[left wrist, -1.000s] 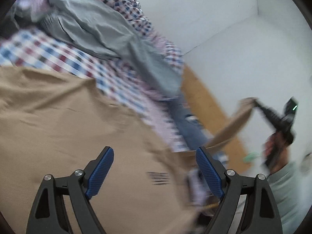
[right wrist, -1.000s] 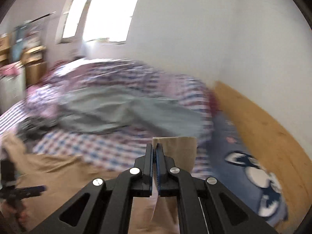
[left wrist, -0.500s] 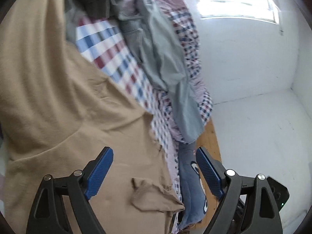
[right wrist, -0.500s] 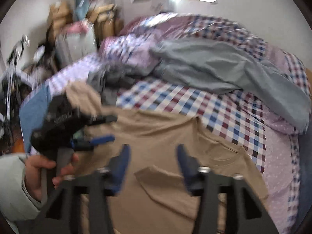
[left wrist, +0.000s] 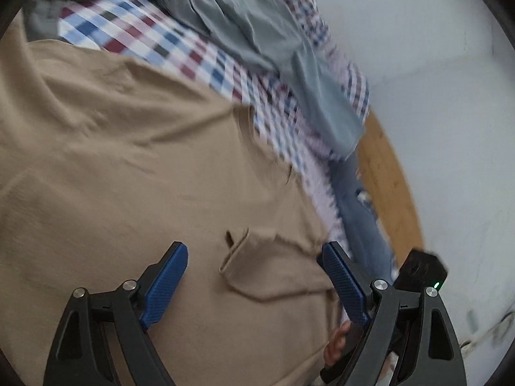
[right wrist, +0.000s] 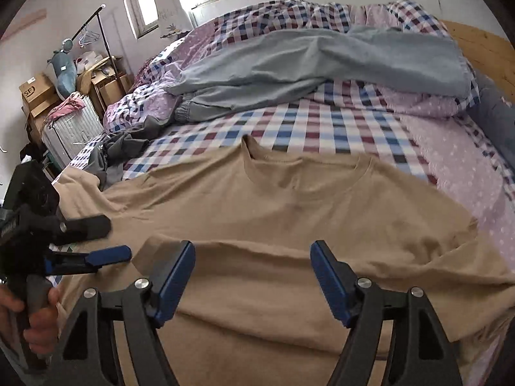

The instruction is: Fold clothes

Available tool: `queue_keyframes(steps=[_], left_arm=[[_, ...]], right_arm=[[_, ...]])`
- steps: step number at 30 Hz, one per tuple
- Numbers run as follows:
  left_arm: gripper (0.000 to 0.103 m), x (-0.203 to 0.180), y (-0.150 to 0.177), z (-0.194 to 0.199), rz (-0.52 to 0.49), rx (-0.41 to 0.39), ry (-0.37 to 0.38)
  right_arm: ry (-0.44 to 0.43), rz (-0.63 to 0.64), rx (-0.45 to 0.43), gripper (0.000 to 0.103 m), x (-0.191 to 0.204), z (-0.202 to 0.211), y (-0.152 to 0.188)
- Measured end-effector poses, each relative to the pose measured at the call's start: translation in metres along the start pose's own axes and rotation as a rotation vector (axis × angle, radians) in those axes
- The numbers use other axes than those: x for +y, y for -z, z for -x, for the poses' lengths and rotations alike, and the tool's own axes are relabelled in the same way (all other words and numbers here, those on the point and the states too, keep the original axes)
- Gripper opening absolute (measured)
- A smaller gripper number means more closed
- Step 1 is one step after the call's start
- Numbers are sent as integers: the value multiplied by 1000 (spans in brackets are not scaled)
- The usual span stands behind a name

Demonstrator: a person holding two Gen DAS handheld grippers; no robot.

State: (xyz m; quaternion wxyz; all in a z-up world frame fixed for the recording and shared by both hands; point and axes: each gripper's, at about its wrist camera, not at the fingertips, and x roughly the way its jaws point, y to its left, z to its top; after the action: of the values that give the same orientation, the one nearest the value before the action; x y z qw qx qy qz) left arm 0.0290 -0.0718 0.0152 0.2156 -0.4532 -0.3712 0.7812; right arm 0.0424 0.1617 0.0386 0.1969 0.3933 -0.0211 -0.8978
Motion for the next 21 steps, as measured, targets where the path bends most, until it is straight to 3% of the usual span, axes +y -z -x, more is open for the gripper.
queue_keyframes(steps=[2, 7, 12, 17, 21], left_arm=[[77, -5, 3, -7, -22, 7, -27], [36, -9, 9, -23, -21, 58, -38], [7, -10, 8, -28, -19, 55, -21], [3, -11, 3, -17, -33, -17, -6], [3, -17, 1, -10, -75, -63, -29]], right_arm=[[-18, 19, 3, 78, 3, -1, 2], [-104, 75, 12, 78, 21, 1, 11], [-77, 204, 19, 77, 41, 1, 23], [-78, 161, -45, 77, 18, 18, 19], [53, 212, -117, 77, -8, 40, 9]])
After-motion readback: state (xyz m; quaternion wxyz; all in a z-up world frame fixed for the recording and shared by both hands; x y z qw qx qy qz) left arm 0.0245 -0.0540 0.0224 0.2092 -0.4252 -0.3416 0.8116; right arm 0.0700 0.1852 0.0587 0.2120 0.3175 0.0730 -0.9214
